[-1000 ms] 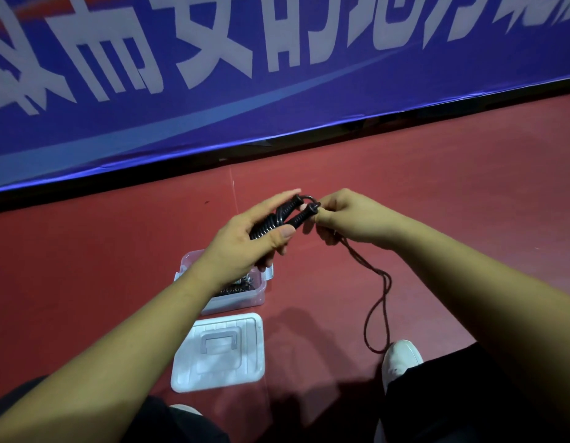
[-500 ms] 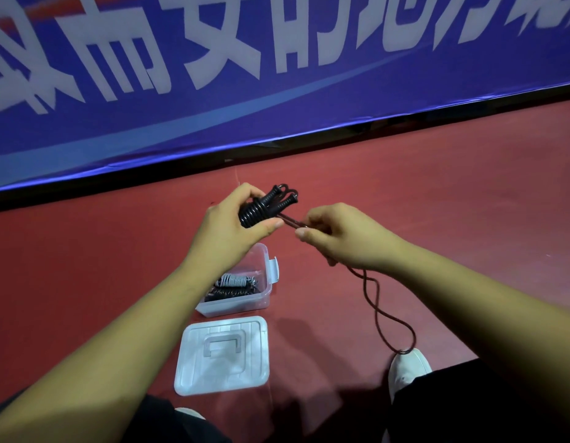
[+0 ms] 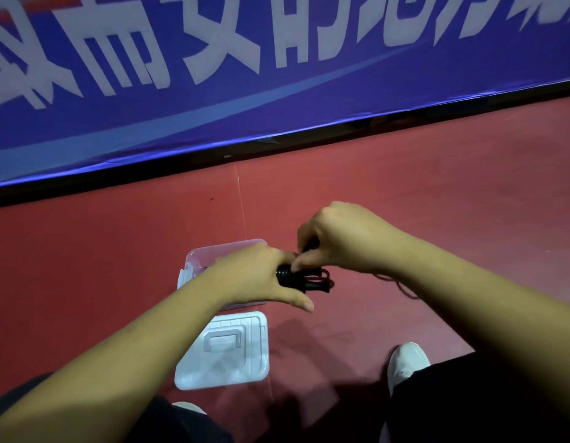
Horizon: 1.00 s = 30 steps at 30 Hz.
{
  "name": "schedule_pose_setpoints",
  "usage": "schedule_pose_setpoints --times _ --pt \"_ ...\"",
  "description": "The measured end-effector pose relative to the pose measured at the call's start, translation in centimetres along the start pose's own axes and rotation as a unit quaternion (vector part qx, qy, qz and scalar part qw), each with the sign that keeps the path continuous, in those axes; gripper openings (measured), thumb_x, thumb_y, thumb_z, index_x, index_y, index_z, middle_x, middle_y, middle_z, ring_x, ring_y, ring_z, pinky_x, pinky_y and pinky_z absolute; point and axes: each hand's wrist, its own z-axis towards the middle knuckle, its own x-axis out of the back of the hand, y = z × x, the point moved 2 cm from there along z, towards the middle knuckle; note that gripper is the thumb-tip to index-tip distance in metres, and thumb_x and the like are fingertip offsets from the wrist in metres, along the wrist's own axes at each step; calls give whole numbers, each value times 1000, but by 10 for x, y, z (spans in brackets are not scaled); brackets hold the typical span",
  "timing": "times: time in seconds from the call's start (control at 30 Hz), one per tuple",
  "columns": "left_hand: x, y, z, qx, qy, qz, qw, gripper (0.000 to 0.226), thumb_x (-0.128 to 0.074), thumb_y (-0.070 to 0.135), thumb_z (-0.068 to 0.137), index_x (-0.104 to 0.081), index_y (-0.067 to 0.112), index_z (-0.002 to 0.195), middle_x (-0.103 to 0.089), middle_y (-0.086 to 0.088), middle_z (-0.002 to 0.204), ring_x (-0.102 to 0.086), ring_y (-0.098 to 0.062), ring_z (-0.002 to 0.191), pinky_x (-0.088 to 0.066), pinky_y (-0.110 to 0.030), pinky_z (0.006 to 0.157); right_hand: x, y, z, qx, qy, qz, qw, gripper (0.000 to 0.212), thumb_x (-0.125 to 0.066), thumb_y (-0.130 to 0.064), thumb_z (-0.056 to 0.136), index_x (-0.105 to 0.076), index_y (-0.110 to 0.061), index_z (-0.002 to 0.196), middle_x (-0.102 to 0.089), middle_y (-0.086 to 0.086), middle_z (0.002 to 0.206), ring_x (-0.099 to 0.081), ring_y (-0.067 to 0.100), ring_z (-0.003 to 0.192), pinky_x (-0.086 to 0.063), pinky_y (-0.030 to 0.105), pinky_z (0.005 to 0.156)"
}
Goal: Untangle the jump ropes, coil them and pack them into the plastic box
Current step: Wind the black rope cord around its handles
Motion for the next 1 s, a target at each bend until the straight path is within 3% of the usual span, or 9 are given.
schedule_pose_setpoints --times 0.1,0.27,0.33,0.43,0.53,0.67,0.87,0.93,1.0 --pt "2 9 1 -32 38 -58 997 38 -60 86 58 -56 53 76 -62 1 76 -58 -12 66 -49 -39 64 10 7 1 -23 29 53 998 39 -80 -59 65 -71 -22 73 -56 -8 55 -49 11 54 -36 29 51" --pt "16 9 -7 -87 88 -175 977 17 -80 46 75 -68 38 84 -57 16 57 -47 -1 51 -40 -19 54 9 26 3 -51 43 231 971 38 -85 -45 67 -67 -11 66 -61 10 59 -43 9 51 -35 27 50" --pt "18 11 -9 -74 103 -334 934 20 -76 44 72 -70 32 87 -60 9 60 -52 -7 50 -45 -22 52 7 30 5 -50 57 272 959 31 -78 -38 80 -67 -12 66 -59 9 55 -46 9 50 -37 28 50" --pt "22 11 -7 -56 153 -546 822 32 -66 47 73 -68 21 89 -59 -6 63 -50 -18 44 -43 -24 43 10 33 5 -22 88 280 956 24 -61 -30 96 -67 -35 74 -49 -1 54 -40 4 46 -35 21 49" --pt "29 10 -8 -67 175 -572 799 30 -67 45 79 -68 27 103 -57 -9 65 -49 -19 44 -42 -24 42 10 36 6 -26 57 305 950 18 -55 -28 100 -72 -27 102 -45 -3 57 -37 7 48 -35 20 51" --pt "28 7 -9 -98 139 -596 785 52 -68 43 86 -52 44 134 -56 -12 66 -52 -18 47 -43 -23 43 5 39 7 -65 8 326 943 22 -53 -29 101 -73 -21 99 -47 0 60 -39 10 50 -36 21 51" --pt "32 6 -15 -145 43 -591 792 73 -83 52 70 -53 40 135 -56 -14 67 -48 -22 46 -45 -25 44 9 39 3 -71 4 312 947 29 -55 -35 99 -69 -17 81 -47 -3 57 -41 7 48 -36 18 50" --pt "37 8 -18 -132 38 -520 843 73 -83 45 72 -50 46 137 -64 -8 75 -53 -31 55 -50 -30 47 11 42 3 -72 42 251 964 28 -57 -36 98 -68 -20 78 -50 -4 60 -43 5 51 -36 20 52" --pt "42 8 -18 -109 68 -371 920 71 -77 46 73 -46 57 136 -71 7 108 -67 -39 86 -59 -40 73 13 48 2 -87 74 208 971 26 -60 -36 96 -69 -20 77 -55 -1 64 -46 9 58 -38 27 58"
